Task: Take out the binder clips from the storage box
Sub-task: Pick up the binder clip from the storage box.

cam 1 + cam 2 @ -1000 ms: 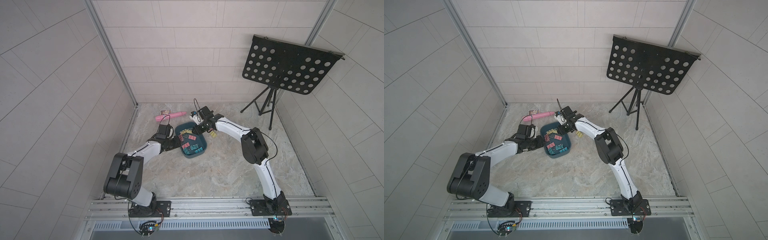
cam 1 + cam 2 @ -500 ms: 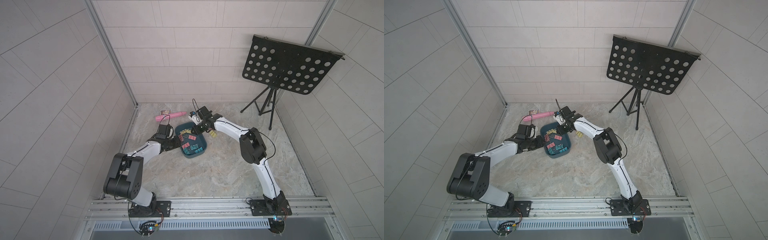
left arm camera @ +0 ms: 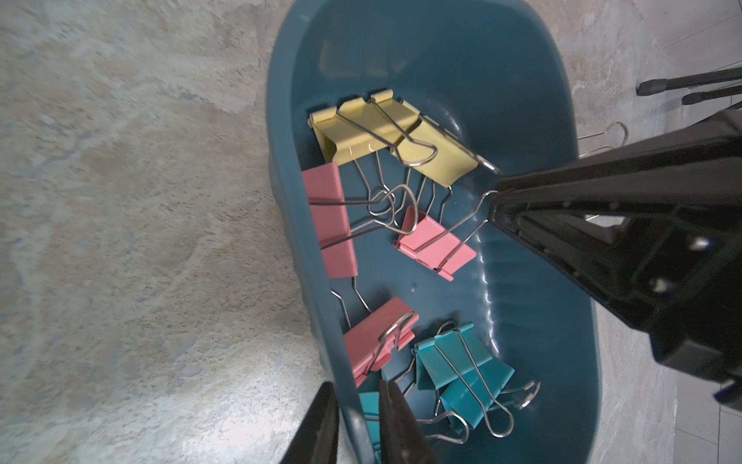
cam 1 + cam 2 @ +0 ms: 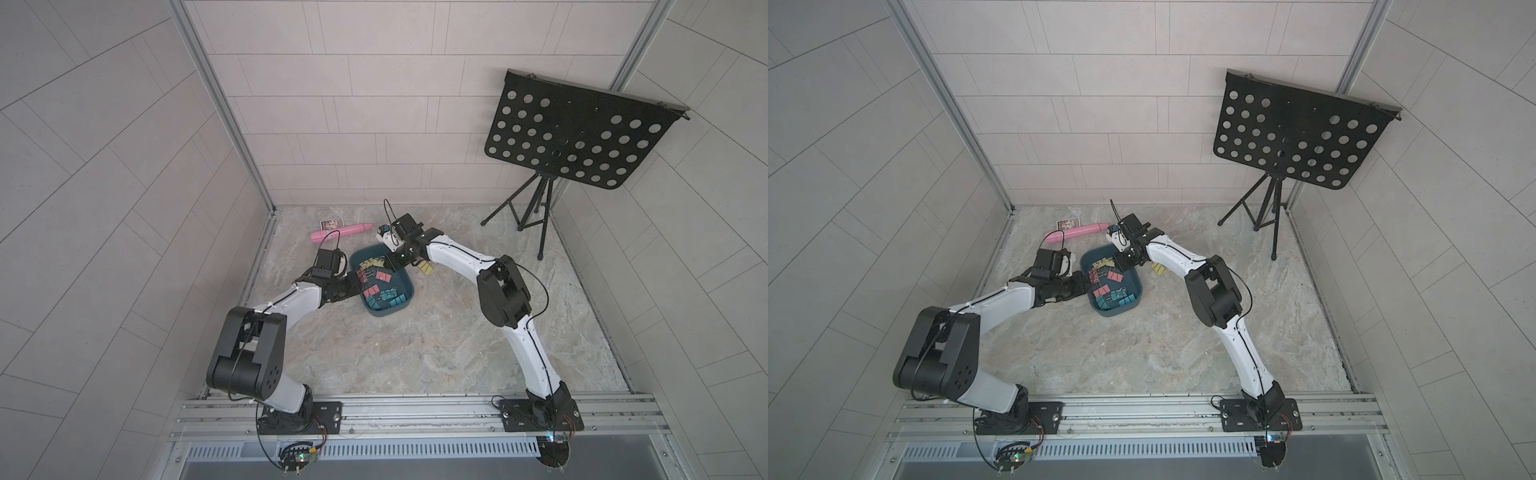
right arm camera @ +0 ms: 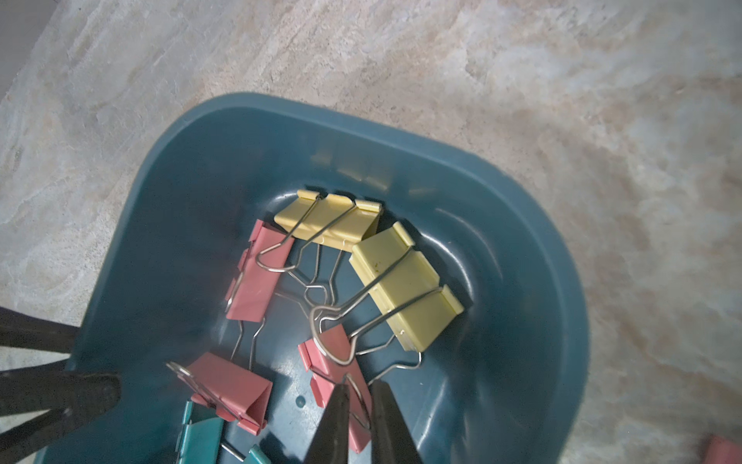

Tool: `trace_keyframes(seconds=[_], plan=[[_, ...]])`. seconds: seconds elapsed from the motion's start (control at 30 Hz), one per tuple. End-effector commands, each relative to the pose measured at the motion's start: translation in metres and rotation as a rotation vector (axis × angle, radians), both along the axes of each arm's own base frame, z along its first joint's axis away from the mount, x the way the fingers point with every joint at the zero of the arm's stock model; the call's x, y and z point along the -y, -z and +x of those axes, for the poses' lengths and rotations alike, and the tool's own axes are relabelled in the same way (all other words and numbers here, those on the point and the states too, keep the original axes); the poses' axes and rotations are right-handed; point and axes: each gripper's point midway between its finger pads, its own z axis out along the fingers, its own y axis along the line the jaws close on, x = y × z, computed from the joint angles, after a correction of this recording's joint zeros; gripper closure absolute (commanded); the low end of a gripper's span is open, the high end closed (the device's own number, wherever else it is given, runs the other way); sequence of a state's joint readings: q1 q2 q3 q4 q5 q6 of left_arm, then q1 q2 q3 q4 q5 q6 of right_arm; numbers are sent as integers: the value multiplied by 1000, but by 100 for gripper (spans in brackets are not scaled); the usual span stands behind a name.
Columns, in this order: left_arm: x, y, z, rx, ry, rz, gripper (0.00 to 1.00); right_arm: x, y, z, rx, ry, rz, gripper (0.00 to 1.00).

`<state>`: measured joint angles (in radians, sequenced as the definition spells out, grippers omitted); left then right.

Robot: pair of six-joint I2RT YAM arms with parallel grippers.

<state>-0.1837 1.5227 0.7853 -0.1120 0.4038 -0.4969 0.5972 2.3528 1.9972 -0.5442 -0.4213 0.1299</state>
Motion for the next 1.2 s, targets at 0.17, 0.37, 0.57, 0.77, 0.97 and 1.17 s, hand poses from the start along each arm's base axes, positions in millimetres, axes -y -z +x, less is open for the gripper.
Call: trace_keyframes(seconds=[0.17,0.37,0.57,0.77,0.97,1.17], plan=[[0,-8,-2,15,14,15,74,3,9,-12,-35,-18,-4,99],[0,-8,-2,16,15,15,74,2,-13,-17,-13,-24,48,100],[0,-8,-3,15,15,14,74,1,-35,-25,-1,-38,93,100],[0,-8,-3,14,15,15,74,2,-54,-29,17,-40,129,100],[0,-8,-2,14,15,15,74,7,-78,-30,43,-27,186,100],[0,-7,-2,10,17,15,74,21,-107,-26,70,3,255,100]])
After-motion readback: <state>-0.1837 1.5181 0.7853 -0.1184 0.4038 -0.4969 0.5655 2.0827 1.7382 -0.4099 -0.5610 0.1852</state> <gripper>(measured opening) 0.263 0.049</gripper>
